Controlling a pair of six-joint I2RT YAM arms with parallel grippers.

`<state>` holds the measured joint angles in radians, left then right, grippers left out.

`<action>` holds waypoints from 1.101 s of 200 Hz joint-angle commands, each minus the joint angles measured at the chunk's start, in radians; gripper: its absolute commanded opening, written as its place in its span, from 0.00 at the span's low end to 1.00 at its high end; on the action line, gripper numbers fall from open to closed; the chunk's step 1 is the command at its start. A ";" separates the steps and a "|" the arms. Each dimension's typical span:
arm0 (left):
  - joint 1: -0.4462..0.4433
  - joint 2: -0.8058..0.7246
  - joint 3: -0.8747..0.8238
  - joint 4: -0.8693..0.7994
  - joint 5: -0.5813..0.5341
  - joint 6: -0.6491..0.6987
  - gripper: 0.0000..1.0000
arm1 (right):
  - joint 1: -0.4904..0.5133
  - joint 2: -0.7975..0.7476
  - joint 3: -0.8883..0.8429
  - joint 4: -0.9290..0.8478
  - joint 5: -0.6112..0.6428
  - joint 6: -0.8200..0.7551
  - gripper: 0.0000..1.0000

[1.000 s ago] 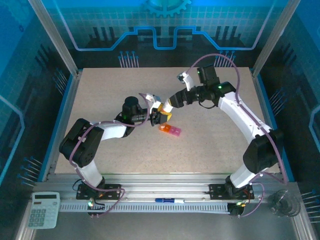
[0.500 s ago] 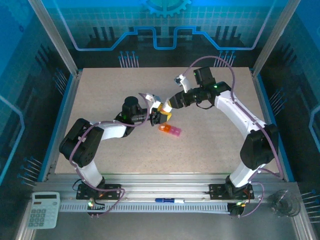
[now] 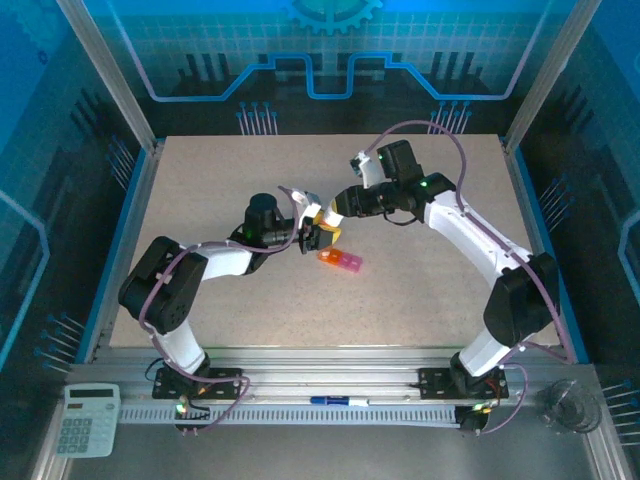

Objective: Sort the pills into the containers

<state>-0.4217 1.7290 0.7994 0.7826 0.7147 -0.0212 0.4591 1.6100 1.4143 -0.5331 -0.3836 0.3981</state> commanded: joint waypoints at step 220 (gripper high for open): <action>-0.010 -0.019 0.038 0.091 0.045 0.027 0.00 | -0.166 -0.041 0.097 -0.082 -0.245 -0.370 0.81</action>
<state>-0.4282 1.7290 0.8108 0.8433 0.7242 -0.0200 0.2970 1.5585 1.4624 -0.5793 -0.5533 0.1188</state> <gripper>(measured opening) 0.444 0.807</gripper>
